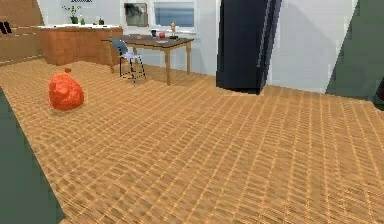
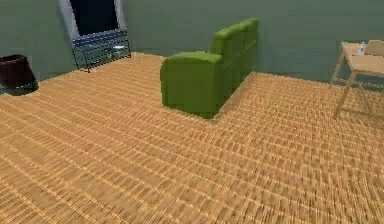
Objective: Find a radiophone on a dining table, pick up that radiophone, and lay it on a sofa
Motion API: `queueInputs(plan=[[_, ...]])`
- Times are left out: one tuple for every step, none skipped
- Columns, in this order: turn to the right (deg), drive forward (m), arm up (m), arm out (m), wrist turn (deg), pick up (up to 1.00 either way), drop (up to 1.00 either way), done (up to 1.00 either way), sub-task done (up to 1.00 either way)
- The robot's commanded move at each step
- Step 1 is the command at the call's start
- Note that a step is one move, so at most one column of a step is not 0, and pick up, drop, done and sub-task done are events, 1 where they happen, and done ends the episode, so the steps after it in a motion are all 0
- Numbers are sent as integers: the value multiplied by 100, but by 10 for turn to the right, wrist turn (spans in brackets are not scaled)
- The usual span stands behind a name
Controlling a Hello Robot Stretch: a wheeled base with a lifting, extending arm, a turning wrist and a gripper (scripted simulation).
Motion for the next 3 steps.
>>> queueInputs(plan=[[0, 100, 0, 0, 0, 0, 0, 0, 0], [-30, 0, 0, 0, 0, 0, 0, 0, 0], [0, 100, 0, 0, 0, 0, 0, 0, 0]])
